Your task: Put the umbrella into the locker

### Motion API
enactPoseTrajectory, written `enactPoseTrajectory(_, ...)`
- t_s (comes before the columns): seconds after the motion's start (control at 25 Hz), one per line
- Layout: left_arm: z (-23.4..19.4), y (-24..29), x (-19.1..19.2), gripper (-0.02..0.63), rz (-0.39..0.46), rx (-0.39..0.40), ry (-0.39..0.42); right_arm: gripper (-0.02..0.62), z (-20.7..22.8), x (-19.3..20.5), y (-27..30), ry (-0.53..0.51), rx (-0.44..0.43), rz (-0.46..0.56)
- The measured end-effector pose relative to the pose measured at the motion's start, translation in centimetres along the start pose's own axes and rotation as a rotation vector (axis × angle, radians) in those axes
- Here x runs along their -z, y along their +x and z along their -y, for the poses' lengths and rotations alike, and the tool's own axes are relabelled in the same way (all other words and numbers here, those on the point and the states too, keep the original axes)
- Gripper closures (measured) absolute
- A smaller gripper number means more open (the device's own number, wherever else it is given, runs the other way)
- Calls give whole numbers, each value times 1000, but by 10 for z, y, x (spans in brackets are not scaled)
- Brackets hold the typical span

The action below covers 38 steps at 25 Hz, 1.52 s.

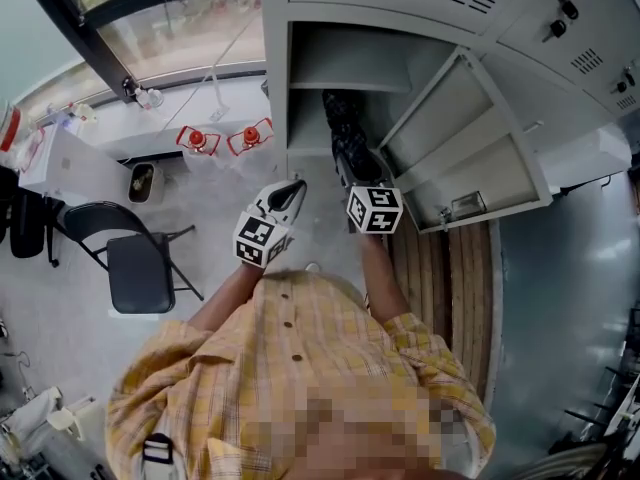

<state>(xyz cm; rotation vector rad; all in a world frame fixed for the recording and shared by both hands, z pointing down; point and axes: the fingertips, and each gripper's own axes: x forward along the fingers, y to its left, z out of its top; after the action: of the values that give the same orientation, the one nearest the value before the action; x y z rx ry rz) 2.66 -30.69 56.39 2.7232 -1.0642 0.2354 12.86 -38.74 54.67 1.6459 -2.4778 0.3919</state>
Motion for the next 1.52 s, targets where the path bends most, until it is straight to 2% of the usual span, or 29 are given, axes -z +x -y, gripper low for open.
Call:
enactPoseTrajectory(0.36,-16,3,-7,601,24,-34,-17,402,-2,2,35,-23,-10,-28)
enactPoseTrajectory(0.84,-18,11,-5,601,11,-24,-12,403,9,-2,70,-54,3,-49)
enactPoseTrajectory(1.04,-17,11,-3,601,-4,-20,0,403,12,-1,88,-101,-4,-81)
enactPoseTrajectory(1.52,-23,7,2,601,-17,-46,-2,402,20,10,124,-100,-2,-175)
